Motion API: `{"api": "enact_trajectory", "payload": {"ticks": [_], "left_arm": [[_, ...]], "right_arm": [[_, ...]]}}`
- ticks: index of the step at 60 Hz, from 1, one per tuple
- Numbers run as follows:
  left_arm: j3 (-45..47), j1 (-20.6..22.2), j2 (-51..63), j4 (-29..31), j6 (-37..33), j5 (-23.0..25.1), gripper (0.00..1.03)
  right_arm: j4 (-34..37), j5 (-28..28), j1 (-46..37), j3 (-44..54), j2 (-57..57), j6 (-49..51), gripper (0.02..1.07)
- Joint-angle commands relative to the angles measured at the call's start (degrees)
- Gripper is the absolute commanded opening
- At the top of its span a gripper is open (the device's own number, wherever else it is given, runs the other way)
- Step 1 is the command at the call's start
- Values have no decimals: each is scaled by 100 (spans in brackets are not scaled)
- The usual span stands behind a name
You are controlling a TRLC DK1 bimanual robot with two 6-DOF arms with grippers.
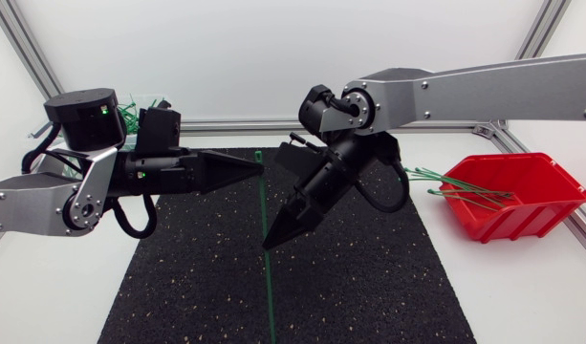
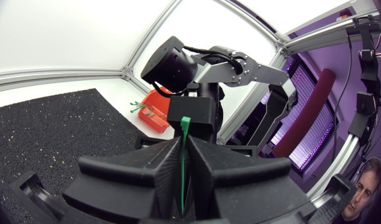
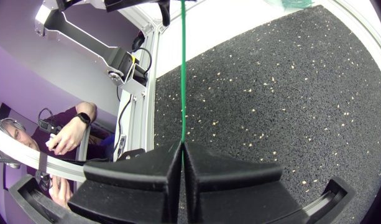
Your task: Take a green cable tie from the red box, thread the tail through the head to close it, then place it in the transparent bin on the left.
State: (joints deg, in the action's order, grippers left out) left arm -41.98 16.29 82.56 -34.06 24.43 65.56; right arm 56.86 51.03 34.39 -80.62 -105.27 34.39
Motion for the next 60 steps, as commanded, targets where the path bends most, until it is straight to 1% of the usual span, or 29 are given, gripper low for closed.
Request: {"api": "enact_trajectory", "payload": {"ticks": [1,26,36,38,39,40,42,44,47,50,51,52,54,55,56,57,60], "left_arm": [[-127,5,-4,-21,133,9,6],[-162,49,-4,-4,308,-78,4],[-320,76,14,67,853,-219,4],[-522,67,102,339,1020,-219,4],[-645,49,146,664,1029,-219,4],[-786,40,172,981,1020,-219,4],[-953,32,199,1455,941,-201,4],[-1058,5,207,1789,792,-210,4],[-1164,-83,216,2009,774,-201,4],[-1181,-179,199,2079,774,-184,4],[-1181,-232,199,2088,774,-166,4],[-1172,-250,181,2088,774,-149,4],[-1137,-267,137,2088,739,-131,4],[-1120,-276,102,2088,695,-131,4],[-1093,-293,76,2088,660,-131,4],[-1076,-302,58,2079,660,-131,4],[-1058,-302,40,2070,625,-131,4]], "right_arm": [[53,39,-38,161,130,120,8],[44,48,-20,222,183,129,8],[53,22,-38,301,367,164,9],[53,-40,-47,345,490,156,15],[53,-66,-55,371,543,156,19],[53,-110,-82,407,631,156,22],[44,-154,-117,459,728,147,24],[53,-225,-152,521,824,147,32],[53,-462,-222,609,1000,138,42],[62,-664,-301,662,1176,76,56],[62,-787,-345,670,1229,-29,66],[71,-831,-354,670,1246,-64,71],[123,-884,-398,697,1316,-64,84],[132,-901,-416,705,1343,-55,88],[150,-963,-433,741,1378,-47,97],[167,-1068,-433,767,1431,-38,102],[203,-1235,-407,829,1519,6,103]]}}
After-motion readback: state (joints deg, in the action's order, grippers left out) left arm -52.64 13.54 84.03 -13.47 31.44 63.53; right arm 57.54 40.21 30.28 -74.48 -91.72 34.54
